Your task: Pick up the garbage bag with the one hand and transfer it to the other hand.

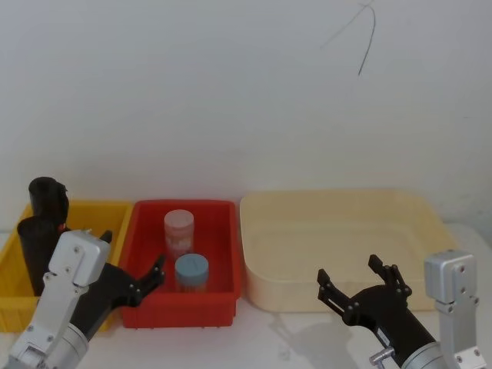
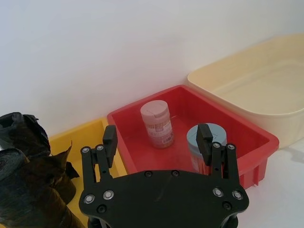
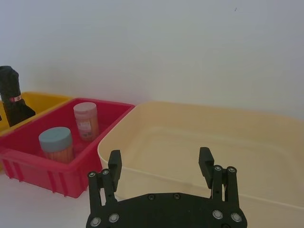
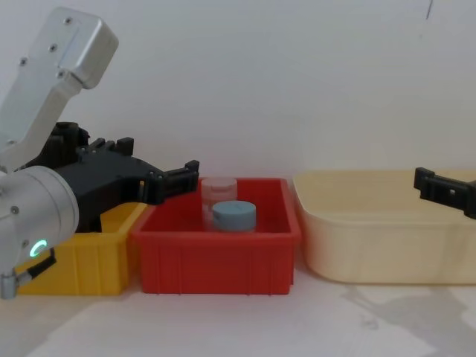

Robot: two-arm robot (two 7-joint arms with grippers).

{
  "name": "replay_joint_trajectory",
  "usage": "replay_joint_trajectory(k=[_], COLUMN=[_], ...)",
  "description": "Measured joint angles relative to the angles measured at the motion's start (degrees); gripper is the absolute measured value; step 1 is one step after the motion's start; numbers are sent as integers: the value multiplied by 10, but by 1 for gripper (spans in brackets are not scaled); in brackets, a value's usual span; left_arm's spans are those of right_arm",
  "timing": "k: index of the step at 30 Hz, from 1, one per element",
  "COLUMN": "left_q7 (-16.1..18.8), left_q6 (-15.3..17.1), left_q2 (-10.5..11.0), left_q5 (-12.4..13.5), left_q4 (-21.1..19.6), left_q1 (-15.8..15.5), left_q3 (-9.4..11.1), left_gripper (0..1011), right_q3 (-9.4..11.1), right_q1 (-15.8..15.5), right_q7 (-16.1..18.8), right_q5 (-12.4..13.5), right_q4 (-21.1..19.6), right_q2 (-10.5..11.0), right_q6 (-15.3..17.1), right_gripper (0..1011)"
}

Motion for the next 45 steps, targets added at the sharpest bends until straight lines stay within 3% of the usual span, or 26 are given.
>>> replay_joint_trajectory(k=[25,34,45], left_q7=[0,4,9], left_q6=[1,12,16], left_q2=[1,18,50], left_q5=[0,-10,-41], left_q4=[-4,-44,-96], left_q1=[4,46,126], left_q3=[-1,-19,-66], left_gripper=[1001,1001,1001], right_q3=[0,0,0], right_q1=[0,0,0], right_q7=[0,0,0], right_q5=[0,0,0], right_q4=[0,0,0], right_q2=[0,0,0], right_q6=[0,0,0], right_gripper=[1000,1000,1001])
